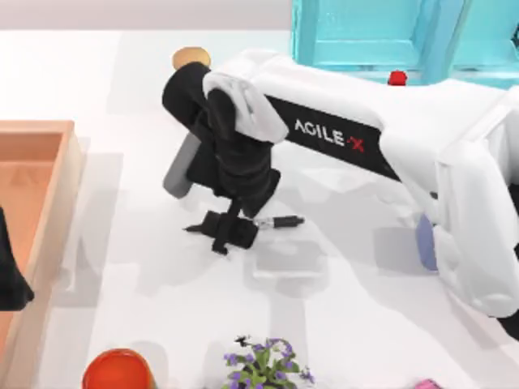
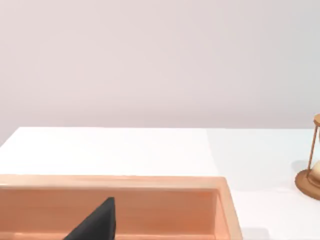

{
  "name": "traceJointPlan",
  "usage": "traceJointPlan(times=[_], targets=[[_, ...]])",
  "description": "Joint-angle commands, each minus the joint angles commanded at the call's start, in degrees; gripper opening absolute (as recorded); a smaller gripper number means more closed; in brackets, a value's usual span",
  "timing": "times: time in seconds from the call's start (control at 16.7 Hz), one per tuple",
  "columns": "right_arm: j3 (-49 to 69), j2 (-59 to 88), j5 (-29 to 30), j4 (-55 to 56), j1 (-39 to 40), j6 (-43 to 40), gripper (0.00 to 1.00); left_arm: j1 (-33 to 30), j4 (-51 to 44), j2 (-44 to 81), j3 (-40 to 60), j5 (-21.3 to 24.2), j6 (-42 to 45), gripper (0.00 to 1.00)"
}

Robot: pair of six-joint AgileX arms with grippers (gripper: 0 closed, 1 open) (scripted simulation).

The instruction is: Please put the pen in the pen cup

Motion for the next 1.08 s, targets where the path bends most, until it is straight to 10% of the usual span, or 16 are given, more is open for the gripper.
traceJointPlan(times=[1.08], targets=[[-12.2, -31.2, -2.2, -19.5, 15.9, 17.0, 0.00, 0.0, 0.0, 0.0, 0.0, 0.0, 0.0, 1.00]])
